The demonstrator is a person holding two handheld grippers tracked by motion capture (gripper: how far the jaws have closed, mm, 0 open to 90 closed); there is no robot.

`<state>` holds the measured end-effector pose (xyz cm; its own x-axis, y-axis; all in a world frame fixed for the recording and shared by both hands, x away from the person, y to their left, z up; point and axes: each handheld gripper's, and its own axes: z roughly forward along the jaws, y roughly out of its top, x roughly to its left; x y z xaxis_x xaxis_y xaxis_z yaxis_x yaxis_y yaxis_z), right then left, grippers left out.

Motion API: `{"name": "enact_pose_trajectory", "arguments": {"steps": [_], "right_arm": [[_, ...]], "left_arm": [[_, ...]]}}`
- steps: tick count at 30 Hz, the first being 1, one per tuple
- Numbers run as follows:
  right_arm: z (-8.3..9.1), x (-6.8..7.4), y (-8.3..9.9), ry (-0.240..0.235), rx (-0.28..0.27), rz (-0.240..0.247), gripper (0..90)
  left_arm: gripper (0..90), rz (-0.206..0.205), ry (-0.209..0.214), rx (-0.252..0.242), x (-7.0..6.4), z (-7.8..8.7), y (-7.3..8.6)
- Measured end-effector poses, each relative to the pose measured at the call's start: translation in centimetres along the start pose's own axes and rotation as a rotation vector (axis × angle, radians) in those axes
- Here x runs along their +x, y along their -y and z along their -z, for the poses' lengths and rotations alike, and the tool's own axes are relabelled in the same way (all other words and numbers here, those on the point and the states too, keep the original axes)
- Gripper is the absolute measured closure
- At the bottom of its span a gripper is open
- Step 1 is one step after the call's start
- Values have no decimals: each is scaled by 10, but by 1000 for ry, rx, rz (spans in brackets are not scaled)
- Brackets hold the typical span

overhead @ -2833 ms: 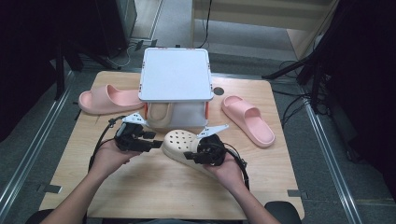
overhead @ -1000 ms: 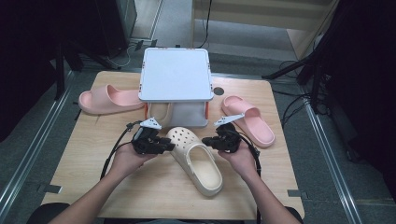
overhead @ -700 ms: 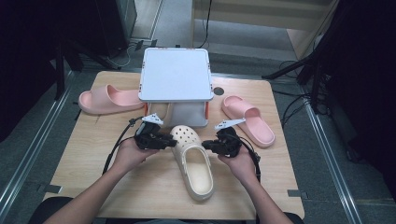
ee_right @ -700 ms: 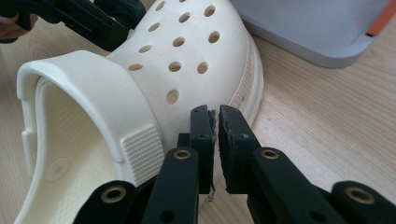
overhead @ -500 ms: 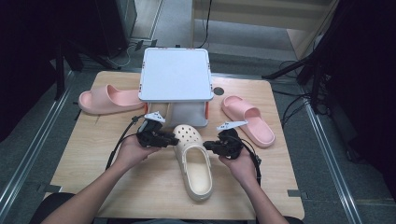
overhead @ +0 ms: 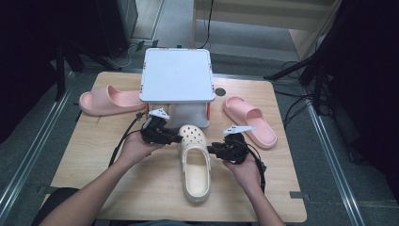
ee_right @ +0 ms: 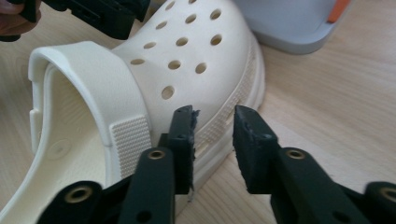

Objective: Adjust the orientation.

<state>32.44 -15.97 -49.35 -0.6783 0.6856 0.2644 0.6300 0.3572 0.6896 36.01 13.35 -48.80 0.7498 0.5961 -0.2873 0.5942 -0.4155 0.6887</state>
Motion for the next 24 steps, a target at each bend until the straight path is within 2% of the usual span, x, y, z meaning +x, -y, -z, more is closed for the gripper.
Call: {"name": "enact_pose_trajectory", "arguments": {"steps": [3, 4, 7, 10, 12, 16, 18, 22, 24], "right_arm": [[10, 0, 1, 20, -41, -4, 654], [13, 0, 1, 21, -48, -12, 650], [22, 2, 2, 39, -63, -31, 634], [30, 9, 3, 53, -66, -13, 613], [36, 15, 4, 43, -76, -19, 603], [43, 26, 7, 13, -92, -38, 586], [44, 31, 9, 7, -88, -39, 577], [44, 42, 13, -9, -80, -43, 569], [44, 46, 15, -16, -75, -49, 568]], "left_arm": [[605, 6, 8, -26, 1, 5, -2], [603, 21, 14, -33, 1, 7, -3], [588, 17, 1, -24, 0, 17, -9], [583, 18, 8, -47, 1, 28, -13], [578, 16, 8, -67, 0, 35, -15], [572, 6, 13, -62, -4, 50, -23], [571, -20, 13, -52, -8, 56, -29], [584, -27, 33, -70, -10, 67, -38], [592, -29, 25, -67, -8, 71, -41]]}}
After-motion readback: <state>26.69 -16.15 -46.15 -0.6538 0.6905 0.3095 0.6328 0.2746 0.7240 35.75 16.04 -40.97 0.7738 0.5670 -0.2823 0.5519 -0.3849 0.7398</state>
